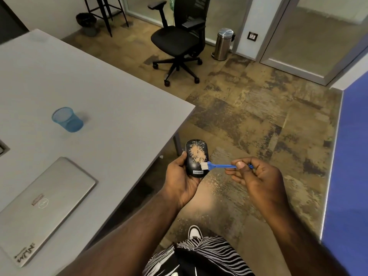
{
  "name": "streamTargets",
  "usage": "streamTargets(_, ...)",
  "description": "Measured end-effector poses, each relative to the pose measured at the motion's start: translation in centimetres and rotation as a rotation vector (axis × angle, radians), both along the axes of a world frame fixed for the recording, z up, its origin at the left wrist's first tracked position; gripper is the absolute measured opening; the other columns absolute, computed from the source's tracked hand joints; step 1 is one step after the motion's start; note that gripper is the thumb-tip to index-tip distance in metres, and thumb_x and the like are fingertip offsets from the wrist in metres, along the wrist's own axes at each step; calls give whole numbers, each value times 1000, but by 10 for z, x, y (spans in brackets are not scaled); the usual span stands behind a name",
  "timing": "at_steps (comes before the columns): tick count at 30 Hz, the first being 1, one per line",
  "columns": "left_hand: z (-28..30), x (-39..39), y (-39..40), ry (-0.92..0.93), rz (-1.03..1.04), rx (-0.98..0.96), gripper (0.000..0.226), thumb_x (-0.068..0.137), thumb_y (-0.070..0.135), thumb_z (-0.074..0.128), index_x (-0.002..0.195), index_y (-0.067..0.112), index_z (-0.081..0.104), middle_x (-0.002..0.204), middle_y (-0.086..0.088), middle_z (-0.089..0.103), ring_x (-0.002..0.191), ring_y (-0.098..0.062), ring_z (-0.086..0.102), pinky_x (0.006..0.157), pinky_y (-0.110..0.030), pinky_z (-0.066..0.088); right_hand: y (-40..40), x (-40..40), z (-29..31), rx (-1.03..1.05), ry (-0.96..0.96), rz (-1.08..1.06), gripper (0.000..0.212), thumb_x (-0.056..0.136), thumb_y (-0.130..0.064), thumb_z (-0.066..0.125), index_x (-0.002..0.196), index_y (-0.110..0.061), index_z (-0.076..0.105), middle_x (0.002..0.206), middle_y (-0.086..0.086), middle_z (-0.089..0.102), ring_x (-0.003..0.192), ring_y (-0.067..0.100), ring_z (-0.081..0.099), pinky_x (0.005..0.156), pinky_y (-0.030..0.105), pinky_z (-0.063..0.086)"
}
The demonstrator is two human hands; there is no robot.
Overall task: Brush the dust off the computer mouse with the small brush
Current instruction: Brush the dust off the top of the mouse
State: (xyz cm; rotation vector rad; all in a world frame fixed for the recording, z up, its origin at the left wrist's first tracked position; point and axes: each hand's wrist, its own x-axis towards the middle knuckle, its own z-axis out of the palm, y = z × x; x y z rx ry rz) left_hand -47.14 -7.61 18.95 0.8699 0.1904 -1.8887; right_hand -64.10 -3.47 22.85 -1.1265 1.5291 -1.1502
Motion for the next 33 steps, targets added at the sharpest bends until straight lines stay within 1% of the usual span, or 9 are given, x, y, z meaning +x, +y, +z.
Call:
streamTargets(3, 0, -10, -4, -1, -15, -7, 42, 99, 28, 37, 117, 0, 61, 114, -22, 68, 94, -32, 66, 75, -43, 59, -10, -12, 1, -22, 43, -38, 26, 98, -6, 55, 87, -24, 71, 80, -8, 78, 78, 13, 77, 68, 19, 58)
streamTargets(7, 0, -20, -8, 1, -60, -14, 47, 99, 31, 36, 126, -3, 55, 118, -27, 63, 93, -36, 62, 87, -45, 52, -25, -27, 4, -35, 89, -112, 24, 98, -8, 57, 88, -26, 70, 77, -5, 77, 77, 9, 77, 67, 19, 59)
streamTargets(11, -1, -26, -14, 9, -86, -20, 48, 99, 32, 36, 129, -3, 53, 116, -27, 64, 93, -36, 64, 86, -45, 52, -37, -38, 6, -17, 74, -165, 16, 98, -9, 56, 97, -14, 71, 83, 0, 76, 77, 9, 77, 69, 23, 61)
streamTargets(15, -1, -29, -19, -11, -98, -43, 47, 99, 31, 36, 128, -2, 54, 106, -25, 69, 86, -35, 66, 86, -45, 53, -34, -45, 12, -29, -2, -140, 19, 99, -8, 55, 91, -17, 70, 81, -2, 79, 77, 14, 77, 67, 22, 60)
streamTargets(19, 0, -32, -22, -6, -72, -47, 43, 99, 30, 37, 126, 1, 56, 116, -22, 68, 90, -33, 68, 80, -45, 57, -30, -43, 11, -7, 18, -95, 23, 97, -6, 56, 87, -21, 70, 77, -2, 78, 75, 15, 77, 65, 22, 60)
streamTargets(24, 2, -37, -19, -34, -114, -46, 45, 100, 31, 36, 123, -1, 56, 104, -25, 70, 85, -35, 67, 88, -45, 53, -37, -49, 15, -23, 35, -178, 21, 98, -7, 56, 88, -22, 69, 80, 3, 77, 75, 12, 77, 66, 20, 60)
streamTargets(27, 4, -39, -19, -38, -102, -36, 44, 100, 30, 36, 124, -1, 56, 109, -24, 68, 89, -34, 65, 92, -46, 49, -30, -55, 21, -47, 20, -127, 21, 97, -6, 56, 89, -18, 71, 80, 1, 78, 75, 15, 77, 66, 23, 60)
streamTargets(30, 5, -41, -20, -28, -77, -26, 44, 100, 29, 37, 127, 0, 55, 123, -21, 63, 104, -32, 62, 98, -47, 46, -18, -51, 22, -34, 20, -49, 20, 96, -2, 56, 88, -12, 71, 78, 3, 78, 73, 19, 78, 65, 24, 60)
streamTargets(33, 8, -44, -19, -29, -89, -21, 48, 99, 33, 37, 130, -1, 53, 119, -24, 62, 93, -33, 62, 99, -46, 44, -8, -41, 18, -27, 94, 0, 22, 94, -2, 59, 86, -18, 71, 75, 3, 78, 73, 17, 77, 68, 27, 61)
